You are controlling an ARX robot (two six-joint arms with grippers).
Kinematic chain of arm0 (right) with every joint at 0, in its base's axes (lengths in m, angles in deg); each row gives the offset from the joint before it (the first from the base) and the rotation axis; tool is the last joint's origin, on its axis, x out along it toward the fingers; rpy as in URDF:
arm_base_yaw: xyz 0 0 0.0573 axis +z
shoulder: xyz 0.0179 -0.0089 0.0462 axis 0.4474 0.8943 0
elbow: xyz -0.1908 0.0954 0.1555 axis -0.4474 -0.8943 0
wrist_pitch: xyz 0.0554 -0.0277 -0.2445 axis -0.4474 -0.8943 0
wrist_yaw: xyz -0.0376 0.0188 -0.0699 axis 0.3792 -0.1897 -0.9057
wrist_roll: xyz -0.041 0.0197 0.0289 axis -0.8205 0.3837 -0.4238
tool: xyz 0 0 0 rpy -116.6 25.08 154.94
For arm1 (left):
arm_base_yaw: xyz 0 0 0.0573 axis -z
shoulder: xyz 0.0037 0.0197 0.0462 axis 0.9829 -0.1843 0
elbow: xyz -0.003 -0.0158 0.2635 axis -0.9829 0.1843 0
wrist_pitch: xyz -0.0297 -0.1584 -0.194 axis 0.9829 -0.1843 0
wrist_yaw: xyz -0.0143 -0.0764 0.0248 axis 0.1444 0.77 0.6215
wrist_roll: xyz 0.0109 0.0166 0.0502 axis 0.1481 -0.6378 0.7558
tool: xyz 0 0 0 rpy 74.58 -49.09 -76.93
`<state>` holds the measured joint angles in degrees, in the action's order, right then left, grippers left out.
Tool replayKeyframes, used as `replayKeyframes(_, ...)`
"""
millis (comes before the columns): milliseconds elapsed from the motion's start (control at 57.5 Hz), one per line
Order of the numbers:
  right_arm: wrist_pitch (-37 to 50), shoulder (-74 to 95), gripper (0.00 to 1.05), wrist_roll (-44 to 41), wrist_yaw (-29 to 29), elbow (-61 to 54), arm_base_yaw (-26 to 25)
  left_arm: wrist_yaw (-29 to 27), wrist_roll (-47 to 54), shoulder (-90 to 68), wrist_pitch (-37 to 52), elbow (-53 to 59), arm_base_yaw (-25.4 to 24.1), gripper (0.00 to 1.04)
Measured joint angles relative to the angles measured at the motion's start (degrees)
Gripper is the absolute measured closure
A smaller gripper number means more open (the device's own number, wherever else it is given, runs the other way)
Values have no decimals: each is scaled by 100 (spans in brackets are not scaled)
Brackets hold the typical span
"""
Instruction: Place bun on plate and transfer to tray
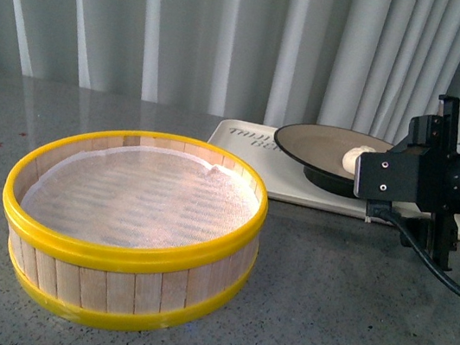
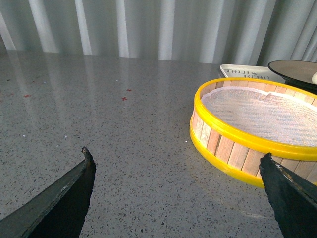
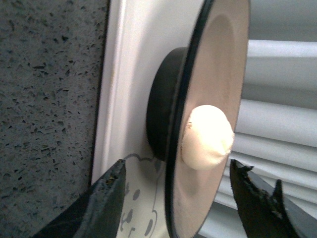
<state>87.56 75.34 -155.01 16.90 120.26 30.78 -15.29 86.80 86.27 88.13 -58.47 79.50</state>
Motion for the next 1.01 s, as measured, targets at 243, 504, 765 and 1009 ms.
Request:
replayKeyframes(243,745,-1364,8,1228,-365,-925,350,0,0,0,0,0,0,7)
replayKeyframes(504,844,-2570,9,3486,-1143,-1364,597,0,0,2,0,0,0,7)
replayKeyframes(765,2020,-3180,48,7925,-2391,-2973,459,-11,0,2,0,0,0,7)
replayKeyframes(1009,2444,-4087,91,9033,-2138,-4336,190,-2,0,0,0,0,0,7)
